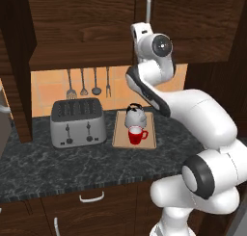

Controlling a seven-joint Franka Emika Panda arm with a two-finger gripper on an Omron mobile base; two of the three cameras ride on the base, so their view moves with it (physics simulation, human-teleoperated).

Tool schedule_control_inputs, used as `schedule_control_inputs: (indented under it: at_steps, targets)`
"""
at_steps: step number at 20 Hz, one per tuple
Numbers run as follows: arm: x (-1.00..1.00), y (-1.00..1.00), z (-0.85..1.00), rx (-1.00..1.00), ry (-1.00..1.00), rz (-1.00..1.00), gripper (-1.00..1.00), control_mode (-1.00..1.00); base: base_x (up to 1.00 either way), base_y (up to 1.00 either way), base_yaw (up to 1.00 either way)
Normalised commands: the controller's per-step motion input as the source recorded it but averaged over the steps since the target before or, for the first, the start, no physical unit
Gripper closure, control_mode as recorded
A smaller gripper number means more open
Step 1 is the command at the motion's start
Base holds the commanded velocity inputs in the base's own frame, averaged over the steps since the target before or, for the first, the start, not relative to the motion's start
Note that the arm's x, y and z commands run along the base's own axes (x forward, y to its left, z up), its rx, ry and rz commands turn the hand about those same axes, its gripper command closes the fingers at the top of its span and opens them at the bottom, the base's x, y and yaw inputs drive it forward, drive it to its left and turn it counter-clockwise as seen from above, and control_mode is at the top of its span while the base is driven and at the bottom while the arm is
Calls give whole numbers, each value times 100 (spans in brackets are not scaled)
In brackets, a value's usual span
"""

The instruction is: Pick the kettle from the counter and place it on the tray. Then pick the mug from the cabinet and place it on the tray. Then close the cabinet doors.

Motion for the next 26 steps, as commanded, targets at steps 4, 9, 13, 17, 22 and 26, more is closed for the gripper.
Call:
schedule_control_inputs:
  at_steps: [4, 9, 13, 17, 22, 26]
  targets:
    - [25, 8, -84, -12, -5, -5, -100, -100, 0, 0, 0]
    - [-11, 43, -100, -9, -1, 0, -100, -100, 0, 0, 0]
    - [-18, 56, -80, -2, 0, 1, -100, -100, 0, 0, 0]
    - [-85, 6, 11, -2, -1, 0, -100, -100, 0, 0, 0]
    - [-33, 5, -11, -8, 7, 0, -100, -100, 0, 0, 0]
    - [-18, 0, -7, -6, 1, -3, -100, -100, 0, 0, 0]
